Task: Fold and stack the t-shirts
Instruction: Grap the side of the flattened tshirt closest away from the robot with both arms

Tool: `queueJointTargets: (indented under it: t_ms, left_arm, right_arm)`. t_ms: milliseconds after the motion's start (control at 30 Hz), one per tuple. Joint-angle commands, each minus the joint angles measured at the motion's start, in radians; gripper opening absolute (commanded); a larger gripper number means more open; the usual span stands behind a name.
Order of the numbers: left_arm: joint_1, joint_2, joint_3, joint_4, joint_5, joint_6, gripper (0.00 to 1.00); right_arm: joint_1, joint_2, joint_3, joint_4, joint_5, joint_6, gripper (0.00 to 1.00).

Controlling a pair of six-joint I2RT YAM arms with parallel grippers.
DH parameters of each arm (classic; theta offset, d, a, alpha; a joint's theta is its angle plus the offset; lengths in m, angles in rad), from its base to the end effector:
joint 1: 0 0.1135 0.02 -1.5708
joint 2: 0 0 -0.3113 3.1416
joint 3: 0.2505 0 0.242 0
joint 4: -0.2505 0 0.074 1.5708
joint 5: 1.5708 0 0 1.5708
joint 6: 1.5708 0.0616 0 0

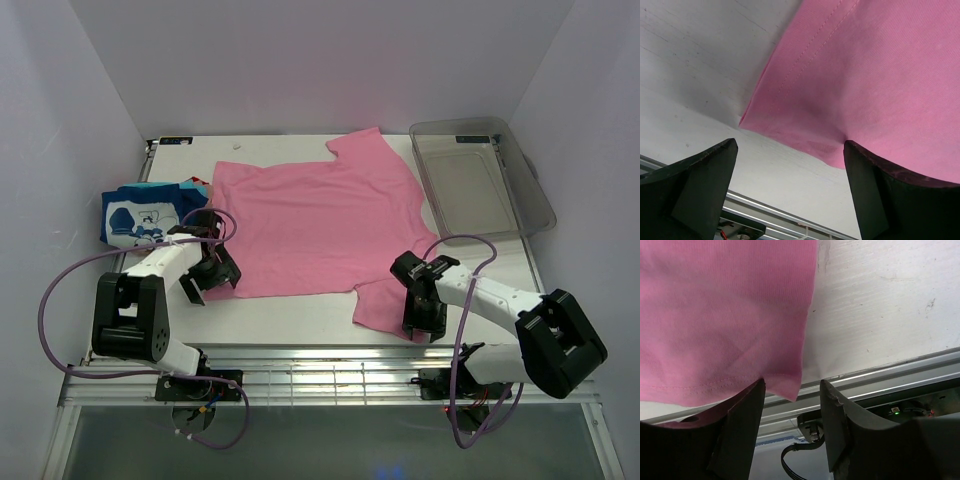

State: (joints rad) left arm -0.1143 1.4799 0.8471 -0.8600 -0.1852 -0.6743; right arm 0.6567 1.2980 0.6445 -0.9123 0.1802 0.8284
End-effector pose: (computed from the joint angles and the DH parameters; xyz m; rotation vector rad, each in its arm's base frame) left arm 0.2266 -0.0146 0.1991 -0.8371 2.8718 0.2116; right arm 0.1330 0.0886 0.1838 0.2588 2.9987 -0.1953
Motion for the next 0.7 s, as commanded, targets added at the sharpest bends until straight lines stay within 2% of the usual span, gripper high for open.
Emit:
queueJointTargets:
  t_ms: [0, 67, 100, 167, 200, 267, 667]
  left_arm:
    - [-0.002, -0.02, 0.0, 0.013, -0.023, -0.013, 0.98]
    - [-0.002, -0.024, 0.0, 0.013, -0.025, -0.014, 0.98]
    - [-0.002, -0.026, 0.0, 0.012, -0.025, -0.014, 0.98]
    - [-0.002, -0.03, 0.001, 0.009, -0.025, -0.014, 0.97]
    - [-0.002, -0.029, 0.003, 0.006, -0.023, -0.014, 0.96]
    - [-0.002, -0.032, 0.003, 0.001, -0.023, -0.019, 0.91]
    - [-0.002, -0.01, -0.028, -0.002, -0.026, -0.053, 0.68]
  right_arm:
    - [0.006, 0.03, -0.003, 0.076, 0.021, 0.011, 0.53]
    - [0.006, 0.05, -0.003, 0.09, 0.018, 0.005, 0.48]
    - [0.006, 0.055, -0.003, 0.095, 0.018, 0.003, 0.37]
    - [0.006, 0.064, -0.002, 0.095, 0.016, 0.002, 0.27]
    - [0.007, 0.069, -0.002, 0.093, 0.019, -0.002, 0.17]
    - [0.008, 0.063, 0.0, 0.078, 0.03, -0.002, 0.08]
    - [0.008, 0.02, 0.043, 0.024, 0.047, -0.015, 0.08]
